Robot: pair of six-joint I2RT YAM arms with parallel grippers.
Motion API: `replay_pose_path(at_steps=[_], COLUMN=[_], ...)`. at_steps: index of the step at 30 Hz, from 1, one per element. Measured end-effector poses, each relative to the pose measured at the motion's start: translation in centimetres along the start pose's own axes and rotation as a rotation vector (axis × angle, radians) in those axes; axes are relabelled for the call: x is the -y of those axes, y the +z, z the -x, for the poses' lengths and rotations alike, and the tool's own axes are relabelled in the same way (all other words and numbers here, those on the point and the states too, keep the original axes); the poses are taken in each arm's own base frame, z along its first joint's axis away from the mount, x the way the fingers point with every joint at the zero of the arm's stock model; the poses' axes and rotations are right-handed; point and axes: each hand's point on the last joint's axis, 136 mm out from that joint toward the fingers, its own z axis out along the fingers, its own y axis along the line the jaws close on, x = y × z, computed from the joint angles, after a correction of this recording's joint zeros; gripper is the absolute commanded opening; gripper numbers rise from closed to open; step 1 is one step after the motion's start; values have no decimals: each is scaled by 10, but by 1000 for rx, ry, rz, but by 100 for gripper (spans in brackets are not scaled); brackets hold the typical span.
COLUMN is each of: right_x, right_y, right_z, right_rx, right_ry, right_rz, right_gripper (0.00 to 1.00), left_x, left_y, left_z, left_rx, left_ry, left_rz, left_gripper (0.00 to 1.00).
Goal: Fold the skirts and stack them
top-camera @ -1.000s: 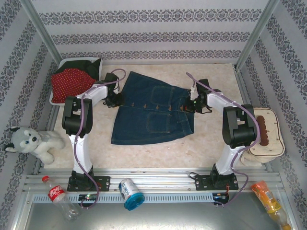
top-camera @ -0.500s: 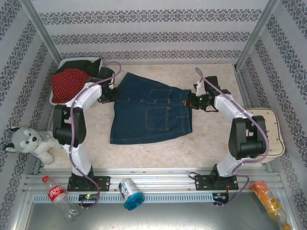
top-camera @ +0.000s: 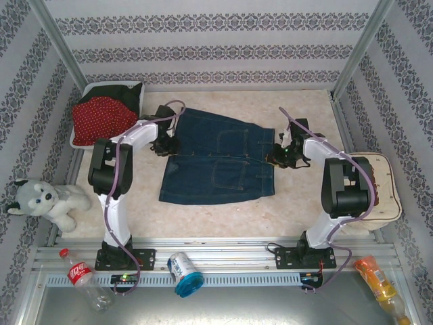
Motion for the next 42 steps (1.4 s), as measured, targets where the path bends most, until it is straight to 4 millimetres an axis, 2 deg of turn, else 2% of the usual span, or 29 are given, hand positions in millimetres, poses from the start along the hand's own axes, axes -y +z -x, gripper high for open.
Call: replay_pose_path(at_steps=[2, 4, 5, 7, 8, 9, 10, 12, 14, 17, 20, 22, 24, 26, 28, 30, 33, 37, 40, 42], right_x=[3, 4, 3, -2, -7, -11, -19, -38, -62, -93, -106, -106, -99, -87, -76, -74, -64, -66, -67, -68], right_y=[-4, -11, -16, -26, -30, -34, -38, -42, -42, -29, -4, 16, 37, 56, 69, 63, 63, 62, 61, 57], right_z=[0, 1, 3, 11, 17, 22, 28, 36, 46, 64, 82, 93, 103, 113, 121, 137, 151, 160, 161, 161], right_rx=[9, 27, 36, 64, 81, 96, 110, 124, 130, 117, 97, 83, 69, 62, 61, 109, 146, 170, 176, 191], right_ry=[8, 13, 17, 17, 15, 13, 12, -1, -15, -41, -35, -11, 30, 78, 137, 190, 273, 297, 283, 251], right_rz=[-26, -51, -57, -61, -53, -42, -14, 56, 139, 227, 246, 245, 229, 202, 180, 188, 195, 204, 204, 202], right_gripper=[48, 56, 58, 61, 68, 79, 97, 98, 98, 98, 98, 98, 98, 98, 98, 98, 98, 98, 98, 98], left_x=[-7, -9, -10, -11, -11, -12, -11, -6, 10, 43, 67, 70, 58, 51, 51, 48, 44, 50, 53, 62], left_y=[-1, -11, -19, -42, -55, -67, -82, -104, -114, -103, -74, -52, -27, -16, -18, -19, -21, -30, -39, -54], left_z=[-1, 2, 5, 6, 5, 1, -5, -21, -45, -86, -123, -143, -160, -168, -167, -173, -183, -187, -188, -182], left_rx=[-1, 25, 46, 98, 126, 148, 174, 206, 196, 107, -8, -77, -135, -161, -132, -108, -69, -45, -78, -91], left_ry=[-9, -19, -25, -41, -49, -58, -68, -83, -87, -76, -84, -118, -166, -196, -206, -215, -233, -232, -230, -206], left_rz=[36, 52, 57, 59, 56, 50, 35, -9, -90, -221, -313, -337, -303, -285, -312, -341, -405, -483, -475, -492], left_gripper=[80, 97, 100, 100, 100, 100, 100, 100, 100, 100, 100, 100, 100, 100, 100, 100, 100, 100, 100, 100])
